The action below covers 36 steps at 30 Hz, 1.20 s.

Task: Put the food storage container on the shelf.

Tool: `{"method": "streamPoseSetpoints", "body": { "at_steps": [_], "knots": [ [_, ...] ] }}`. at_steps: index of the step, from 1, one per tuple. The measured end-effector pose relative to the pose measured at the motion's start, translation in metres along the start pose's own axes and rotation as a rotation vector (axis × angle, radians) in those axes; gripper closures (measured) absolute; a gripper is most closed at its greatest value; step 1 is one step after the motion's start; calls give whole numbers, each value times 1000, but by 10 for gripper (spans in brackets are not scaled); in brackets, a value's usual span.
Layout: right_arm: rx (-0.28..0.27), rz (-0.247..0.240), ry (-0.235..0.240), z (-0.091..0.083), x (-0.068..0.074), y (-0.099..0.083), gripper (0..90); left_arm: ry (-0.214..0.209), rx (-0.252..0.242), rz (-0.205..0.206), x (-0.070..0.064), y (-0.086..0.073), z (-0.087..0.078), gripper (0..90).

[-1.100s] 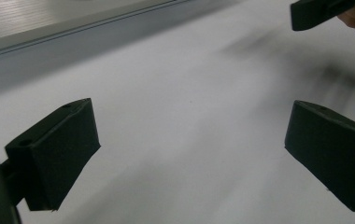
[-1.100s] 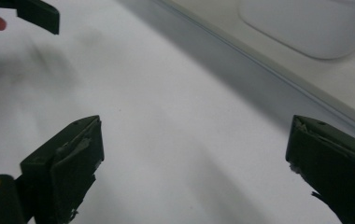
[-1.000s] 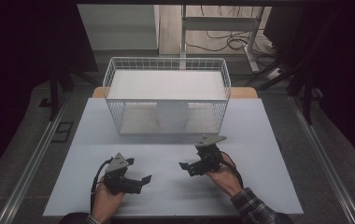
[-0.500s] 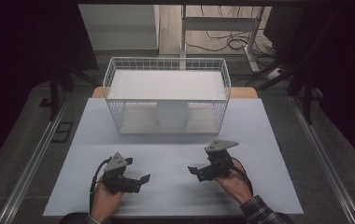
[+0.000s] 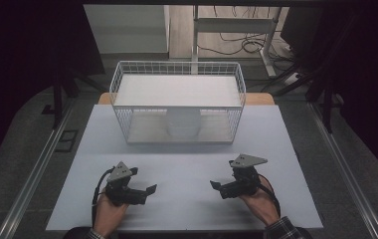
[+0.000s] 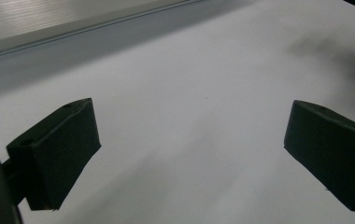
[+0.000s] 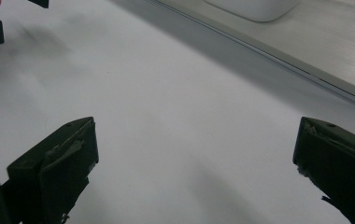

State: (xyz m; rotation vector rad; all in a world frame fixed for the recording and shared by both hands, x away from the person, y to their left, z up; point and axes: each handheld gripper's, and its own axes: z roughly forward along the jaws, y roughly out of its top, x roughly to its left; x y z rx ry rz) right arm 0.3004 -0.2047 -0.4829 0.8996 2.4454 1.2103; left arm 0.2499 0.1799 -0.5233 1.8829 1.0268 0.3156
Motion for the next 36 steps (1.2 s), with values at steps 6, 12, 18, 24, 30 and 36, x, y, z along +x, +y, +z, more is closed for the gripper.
{"method": "streamPoseSetpoints", "body": {
  "at_steps": [6,12,18,24,30,36],
  "knots": [
    [-9,4,-20,-12,-2,-8,0,32,2,10,2,-1,-8,31],
    [-16,20,-40,-25,-4,-17,0,68,9,30,2,-3,-17,32],
    [-26,43,-72,-38,-7,-26,0,89,2,20,5,-8,-27,31],
    [-23,84,-107,-51,-8,-42,0,102,-9,-15,9,-16,-39,23],
    [-4,112,-136,-61,-7,-60,0,104,1,-34,10,-25,-46,4],
    [26,140,-145,-65,-9,-72,0,103,11,-39,11,-30,-48,5]
  ]
}}
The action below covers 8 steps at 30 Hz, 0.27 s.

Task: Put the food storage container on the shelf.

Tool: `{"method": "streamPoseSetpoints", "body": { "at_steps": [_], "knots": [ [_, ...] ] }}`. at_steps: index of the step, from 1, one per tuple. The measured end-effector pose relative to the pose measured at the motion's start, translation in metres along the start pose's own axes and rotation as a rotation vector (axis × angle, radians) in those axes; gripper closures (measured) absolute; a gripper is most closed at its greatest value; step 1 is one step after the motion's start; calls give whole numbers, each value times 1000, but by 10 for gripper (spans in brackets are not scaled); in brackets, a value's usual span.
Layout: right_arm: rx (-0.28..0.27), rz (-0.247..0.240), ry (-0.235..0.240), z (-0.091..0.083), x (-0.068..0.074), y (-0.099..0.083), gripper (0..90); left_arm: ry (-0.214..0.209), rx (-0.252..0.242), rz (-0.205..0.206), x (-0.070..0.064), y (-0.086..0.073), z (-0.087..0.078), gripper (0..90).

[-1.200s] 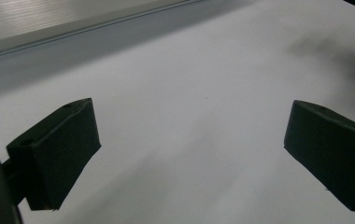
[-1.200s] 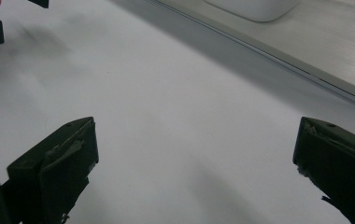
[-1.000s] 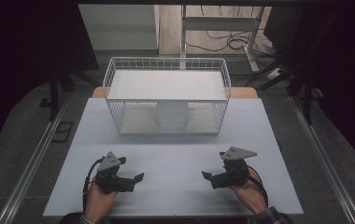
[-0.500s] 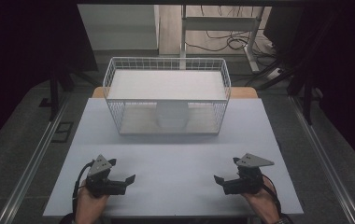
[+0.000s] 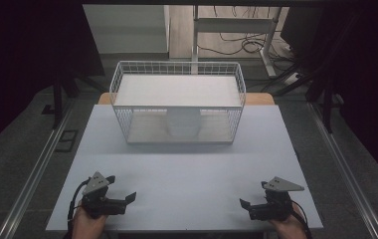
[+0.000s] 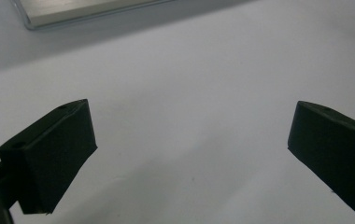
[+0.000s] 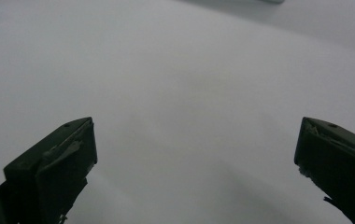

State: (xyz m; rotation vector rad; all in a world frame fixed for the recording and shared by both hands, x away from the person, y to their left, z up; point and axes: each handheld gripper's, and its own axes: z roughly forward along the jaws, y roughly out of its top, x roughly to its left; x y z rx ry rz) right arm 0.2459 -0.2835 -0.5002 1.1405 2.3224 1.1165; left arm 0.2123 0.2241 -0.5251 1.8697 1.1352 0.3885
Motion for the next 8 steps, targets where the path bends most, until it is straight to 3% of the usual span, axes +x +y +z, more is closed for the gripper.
{"method": "streamPoseSetpoints", "body": {
  "at_steps": [8],
  "knots": [
    [10,7,0,1,-1,0,0,3,25,-9,2,-2,1,8]
  ]
}}
